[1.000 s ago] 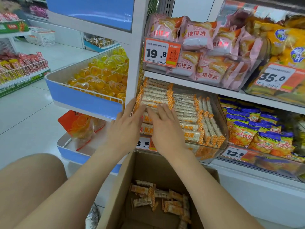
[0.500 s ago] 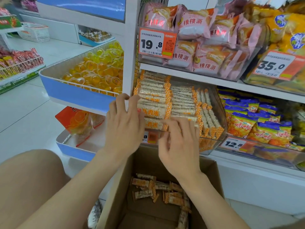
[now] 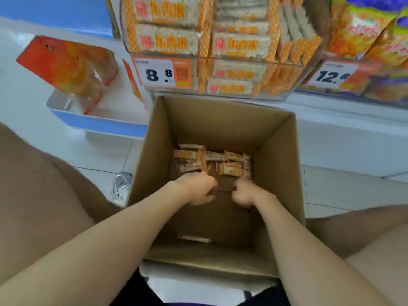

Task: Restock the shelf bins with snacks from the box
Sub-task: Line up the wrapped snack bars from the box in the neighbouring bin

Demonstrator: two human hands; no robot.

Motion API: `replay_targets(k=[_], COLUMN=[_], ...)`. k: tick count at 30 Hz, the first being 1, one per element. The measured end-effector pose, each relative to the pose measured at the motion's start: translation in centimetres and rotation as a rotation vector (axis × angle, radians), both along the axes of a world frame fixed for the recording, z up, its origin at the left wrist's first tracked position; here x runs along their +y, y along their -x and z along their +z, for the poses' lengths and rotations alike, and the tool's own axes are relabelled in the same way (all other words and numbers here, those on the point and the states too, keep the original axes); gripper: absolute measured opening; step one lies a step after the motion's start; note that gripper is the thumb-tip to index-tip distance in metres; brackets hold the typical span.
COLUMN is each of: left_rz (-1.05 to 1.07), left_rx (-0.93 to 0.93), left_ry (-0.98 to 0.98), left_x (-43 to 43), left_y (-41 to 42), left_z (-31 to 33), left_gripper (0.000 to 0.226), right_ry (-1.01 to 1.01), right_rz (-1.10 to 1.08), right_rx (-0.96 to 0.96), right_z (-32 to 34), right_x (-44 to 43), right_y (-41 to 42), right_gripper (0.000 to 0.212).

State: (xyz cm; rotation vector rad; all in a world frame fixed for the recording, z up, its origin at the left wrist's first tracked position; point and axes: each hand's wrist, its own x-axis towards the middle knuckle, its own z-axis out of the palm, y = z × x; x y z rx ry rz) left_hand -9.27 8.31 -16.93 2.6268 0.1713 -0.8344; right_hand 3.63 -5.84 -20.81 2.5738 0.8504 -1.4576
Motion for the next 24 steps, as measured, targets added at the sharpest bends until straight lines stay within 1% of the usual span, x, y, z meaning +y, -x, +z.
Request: replay_targets(k=[3,7,10,13,16,19,21,23,24], left_rz=[0.015,-0.02,-0.056,-0.042,-0.013,0.062,0.094,0.119,0.13], left_rx=[0.206,0.558,0.786,0.924,0.992,0.992,1.002,1.018,1.014], left_ry=[0.046,0.097,0.149,0.208,0.248,0.303,0.348,0.393,0.405], left_x=[-0.7,-2.3,-3.3,-3.4,-3.0,-2.2,-2.2,-2.5,-2.7], left_y=[-0.1,-0.1,0.2,1.2,1.9,2.2,2.4,2.3,2.3], left_z=[-4.6,-10.3,-14.3,-17.7,-18.6,-17.2,-16.2,-15.5,-15.2], left_gripper=[0.029,0.034,0.045,0.056,0.057,0.057,0.051,0.046,0.046], right_ry=[0.056,0.043,0.031,0.07,0.15,0.145,0.063,-0.059,-0.131], right_rz=[-0.067,-0.083,-0.134,-0.182,-0.098,0.011,0.051,0.005,-0.061], right_rx=[0.0,-0.102,-0.136,-0.101,-0.071,-0.112,-0.126,-0.089,-0.054], right_z=[-2.9,-6.3,-7.8,-9.0,-10.4,-10.8,-10.9,-10.9,-10.8], right_x=[-1.7,-2.2,-2.0,-1.7,-2.0,-2.3,-2.2,-1.9,-1.8], right_y=[0.0,1.0,1.8,1.8,1.6,1.7,2.1,2.6,2.7], right_gripper=[0.058,0.053,0.068,0.079,0.085,0.073,0.052,0.03,0.021])
